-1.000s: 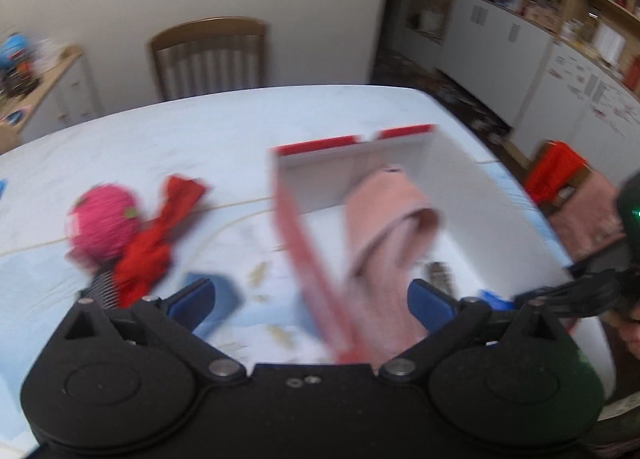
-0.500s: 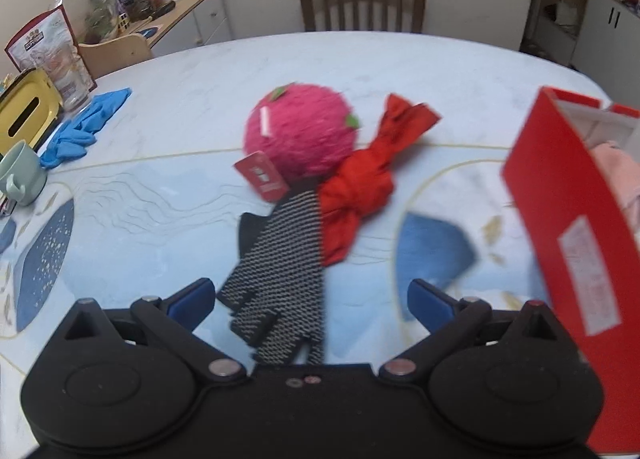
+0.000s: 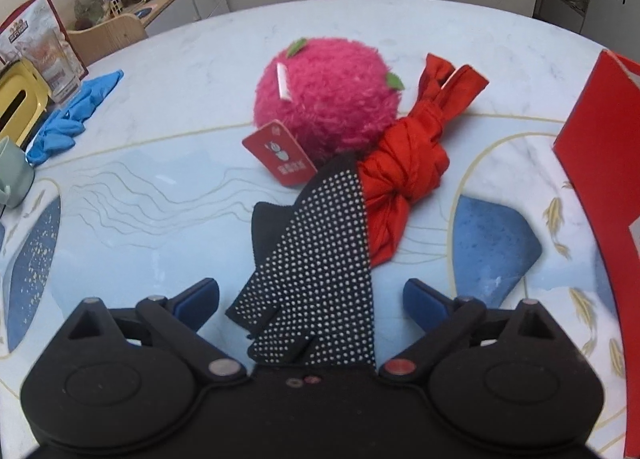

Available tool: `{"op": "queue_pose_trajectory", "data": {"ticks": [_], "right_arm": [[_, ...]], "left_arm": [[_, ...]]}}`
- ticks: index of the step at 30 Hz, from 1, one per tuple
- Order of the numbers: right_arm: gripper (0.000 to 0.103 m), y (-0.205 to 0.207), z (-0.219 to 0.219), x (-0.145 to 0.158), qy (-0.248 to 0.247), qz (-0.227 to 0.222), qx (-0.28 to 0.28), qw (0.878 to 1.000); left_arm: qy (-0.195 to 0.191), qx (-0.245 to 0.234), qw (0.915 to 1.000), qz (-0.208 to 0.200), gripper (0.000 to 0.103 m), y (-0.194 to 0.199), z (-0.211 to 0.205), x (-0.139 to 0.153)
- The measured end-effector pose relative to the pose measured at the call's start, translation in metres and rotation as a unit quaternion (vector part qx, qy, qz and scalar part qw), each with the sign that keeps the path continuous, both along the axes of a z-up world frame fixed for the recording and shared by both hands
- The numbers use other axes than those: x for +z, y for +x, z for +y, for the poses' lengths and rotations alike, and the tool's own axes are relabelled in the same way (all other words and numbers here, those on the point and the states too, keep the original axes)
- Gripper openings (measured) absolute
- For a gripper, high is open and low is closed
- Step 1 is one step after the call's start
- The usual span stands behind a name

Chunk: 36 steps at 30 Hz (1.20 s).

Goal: Organize objects
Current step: 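Grasp the black white-dotted glove with the left gripper, then carry the glove into the shoebox and open the left gripper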

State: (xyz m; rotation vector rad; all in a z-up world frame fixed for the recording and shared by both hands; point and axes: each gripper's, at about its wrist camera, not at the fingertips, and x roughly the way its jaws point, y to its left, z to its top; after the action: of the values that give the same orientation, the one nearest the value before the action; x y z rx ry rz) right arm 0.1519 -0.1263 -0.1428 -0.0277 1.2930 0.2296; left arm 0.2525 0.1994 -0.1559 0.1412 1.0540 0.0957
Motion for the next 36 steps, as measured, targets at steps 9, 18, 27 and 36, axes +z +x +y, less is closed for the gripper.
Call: {"op": "queue_pose_trajectory", "data": {"ticks": [9,18,27,36], "right_arm": [[0.003,0.000,-0.001,0.000,-0.001,0.000,-0.001,1.000],[0.003,0.000,-0.001,-0.001,0.000,-0.002,0.007,1.000],[0.003,0.000,-0.002,-0.001,0.004,-0.007,0.012,1.000],[0.003,0.001,-0.002,0.000,0.008,-0.012,0.019,1.000]], "left_arm": [[-0.050,0.014,0.9987,0.002,0.061,-0.001,0.008,0.004],[-0.070,0.021,0.9973,-0.002,0.021,-0.008,0.012,0.016],[-0.073,0.016,0.9966,-0.036,0.007,-0.027,0.007,0.053],[-0.088,-0.005,0.9944,-0.059,0.007,-0.050,-0.010,0.094]]}}
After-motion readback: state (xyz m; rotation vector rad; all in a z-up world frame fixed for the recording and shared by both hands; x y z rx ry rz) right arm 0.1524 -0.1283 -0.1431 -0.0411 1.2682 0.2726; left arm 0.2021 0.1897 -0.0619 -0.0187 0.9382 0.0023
